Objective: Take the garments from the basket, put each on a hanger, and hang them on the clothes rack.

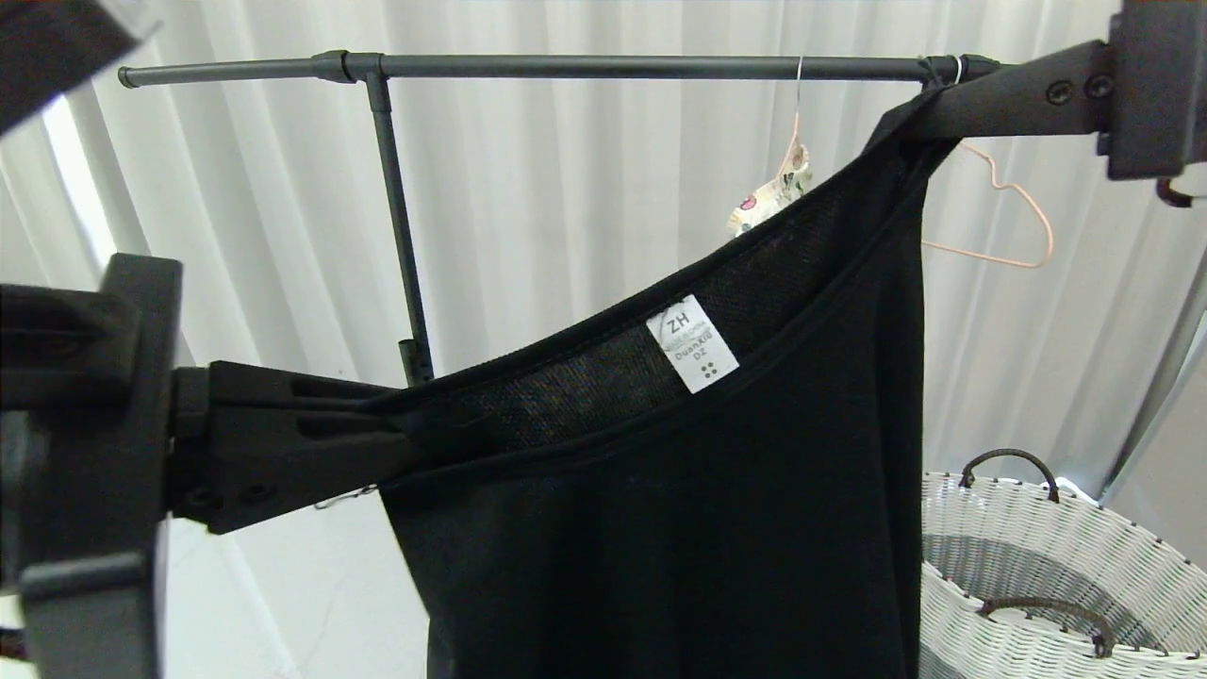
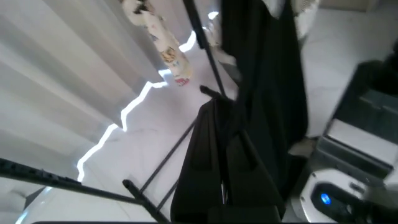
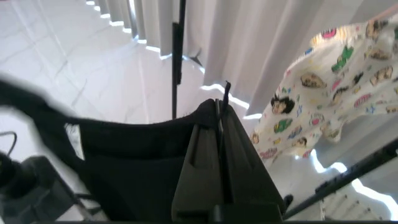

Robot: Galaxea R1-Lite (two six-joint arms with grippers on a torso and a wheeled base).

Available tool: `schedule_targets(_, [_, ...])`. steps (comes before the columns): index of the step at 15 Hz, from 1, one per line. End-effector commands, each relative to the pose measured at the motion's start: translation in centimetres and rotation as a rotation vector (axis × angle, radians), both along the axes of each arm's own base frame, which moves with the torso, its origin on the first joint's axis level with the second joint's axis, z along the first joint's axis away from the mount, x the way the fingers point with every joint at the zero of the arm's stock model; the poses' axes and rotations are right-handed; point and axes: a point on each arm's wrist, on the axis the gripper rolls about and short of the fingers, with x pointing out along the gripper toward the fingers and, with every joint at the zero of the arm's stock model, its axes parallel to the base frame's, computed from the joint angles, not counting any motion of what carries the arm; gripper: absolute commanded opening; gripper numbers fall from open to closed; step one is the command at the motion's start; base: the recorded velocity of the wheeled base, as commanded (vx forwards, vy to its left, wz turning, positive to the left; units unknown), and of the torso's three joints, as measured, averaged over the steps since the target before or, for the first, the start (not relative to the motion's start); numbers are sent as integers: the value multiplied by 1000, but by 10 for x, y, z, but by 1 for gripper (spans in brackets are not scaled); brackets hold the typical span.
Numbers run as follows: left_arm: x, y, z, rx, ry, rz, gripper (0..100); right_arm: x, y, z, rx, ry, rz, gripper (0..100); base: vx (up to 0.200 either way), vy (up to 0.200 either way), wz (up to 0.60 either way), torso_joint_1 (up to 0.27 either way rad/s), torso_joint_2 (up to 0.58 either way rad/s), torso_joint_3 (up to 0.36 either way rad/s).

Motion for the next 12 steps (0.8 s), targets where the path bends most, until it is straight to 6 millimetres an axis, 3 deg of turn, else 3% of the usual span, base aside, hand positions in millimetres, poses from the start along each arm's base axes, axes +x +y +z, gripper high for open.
schedule_targets(1, [-11, 10, 4, -30, -20, -21, 0, 13, 18, -4, -18, 13, -1, 0, 0, 0, 0, 0, 0, 0])
schedule_targets(5, [-8, 8, 3, -19, -19, -2, 0, 11, 14, -1, -12, 6, -3, 0, 0, 0, 0, 0, 0, 0])
schedule_targets(7, [4, 4, -2, 31, -31, 85, 0, 4, 5, 1, -15, 7, -5, 0, 0, 0, 0, 0, 0, 0])
schedule_targets(8, [24, 2, -5, 104, -86, 212, 0, -9, -12, 2, -54, 37, -3, 0, 0, 0, 0, 0, 0, 0])
schedule_targets(9, [36, -5, 2, 71, -123, 241, 0, -18, -24, 1, -83, 59, -3, 0, 0, 0, 0, 0, 0, 0])
schedule_targets(12, [63, -28, 15, -9, -188, 273, 0, -29, -36, 1, -103, 73, 6, 0, 0, 0, 0, 0, 0, 0])
